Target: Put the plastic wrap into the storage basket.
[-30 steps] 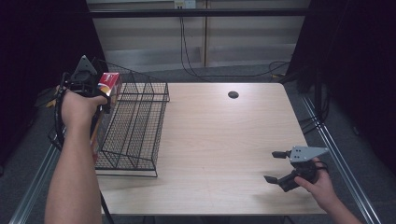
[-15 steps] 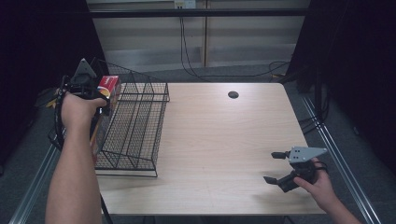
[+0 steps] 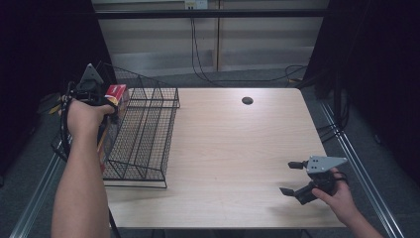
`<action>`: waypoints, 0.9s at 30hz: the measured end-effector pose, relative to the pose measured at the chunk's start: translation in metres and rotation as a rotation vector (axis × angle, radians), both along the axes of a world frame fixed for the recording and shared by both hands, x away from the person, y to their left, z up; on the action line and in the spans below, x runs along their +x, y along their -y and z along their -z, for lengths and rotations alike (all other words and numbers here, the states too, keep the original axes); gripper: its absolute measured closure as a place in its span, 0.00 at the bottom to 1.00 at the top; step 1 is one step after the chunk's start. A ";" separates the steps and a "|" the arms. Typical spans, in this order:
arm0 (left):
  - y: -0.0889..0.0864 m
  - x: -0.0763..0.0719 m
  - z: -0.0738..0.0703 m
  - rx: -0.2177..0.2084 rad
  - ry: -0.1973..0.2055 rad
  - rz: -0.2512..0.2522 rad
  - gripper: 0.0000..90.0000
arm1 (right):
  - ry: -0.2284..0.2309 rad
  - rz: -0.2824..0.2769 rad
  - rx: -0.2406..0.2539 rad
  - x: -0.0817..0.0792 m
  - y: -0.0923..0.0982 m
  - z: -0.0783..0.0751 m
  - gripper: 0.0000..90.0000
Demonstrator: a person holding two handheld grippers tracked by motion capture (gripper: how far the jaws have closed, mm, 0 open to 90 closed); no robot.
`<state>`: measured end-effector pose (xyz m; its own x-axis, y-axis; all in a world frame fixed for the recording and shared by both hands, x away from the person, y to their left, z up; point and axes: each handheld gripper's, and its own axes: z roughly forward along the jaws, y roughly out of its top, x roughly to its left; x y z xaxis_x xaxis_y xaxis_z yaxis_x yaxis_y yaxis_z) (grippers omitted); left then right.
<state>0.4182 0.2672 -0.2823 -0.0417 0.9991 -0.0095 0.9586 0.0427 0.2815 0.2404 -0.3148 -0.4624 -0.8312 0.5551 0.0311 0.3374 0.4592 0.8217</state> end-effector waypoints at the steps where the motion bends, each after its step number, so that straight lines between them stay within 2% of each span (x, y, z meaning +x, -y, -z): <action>1: 0.000 0.000 0.001 0.002 -0.003 0.000 0.46 | -0.006 -0.001 -0.001 0.000 0.000 0.000 0.06; 6: -0.003 0.001 0.004 0.004 -0.009 -0.005 0.46 | -0.001 0.009 0.001 -0.002 0.001 0.000 0.06; 9: -0.005 0.000 0.007 -0.010 -0.011 -0.018 0.46 | -0.001 0.010 0.001 -0.002 0.002 0.000 0.06; 12: -0.006 0.000 0.008 0.002 -0.010 -0.025 0.45 | 0.002 0.011 -0.003 -0.002 0.001 0.000 0.06; 13: -0.007 0.000 0.006 0.011 0.005 -0.027 0.44 | 0.002 0.008 -0.003 -0.002 0.000 -0.001 0.06; 15: -0.009 -0.001 -0.006 0.013 0.066 -0.035 0.38 | 0.001 0.003 0.001 -0.001 -0.001 -0.001 0.06; 16: -0.007 -0.002 -0.010 0.013 0.077 -0.030 0.37 | 0.002 0.001 -0.004 -0.001 -0.002 0.000 0.06; 19: -0.003 -0.003 -0.019 -0.002 0.078 -0.014 0.36 | -0.001 -0.004 -0.013 0.000 -0.002 0.001 0.06; 23: 0.002 -0.003 -0.025 0.003 0.090 0.012 0.34 | 0.000 0.003 -0.009 -0.001 -0.001 0.000 0.06; 27: 0.016 -0.004 -0.032 -0.041 0.114 0.042 0.30 | 0.003 0.004 0.002 -0.002 0.000 -0.001 0.06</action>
<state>0.4140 0.2515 -0.2506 0.0041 0.9986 -0.0530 0.9217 0.0168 0.3876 0.2381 -0.3151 -0.4613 -0.8289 0.5586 0.0292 0.3366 0.4565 0.8236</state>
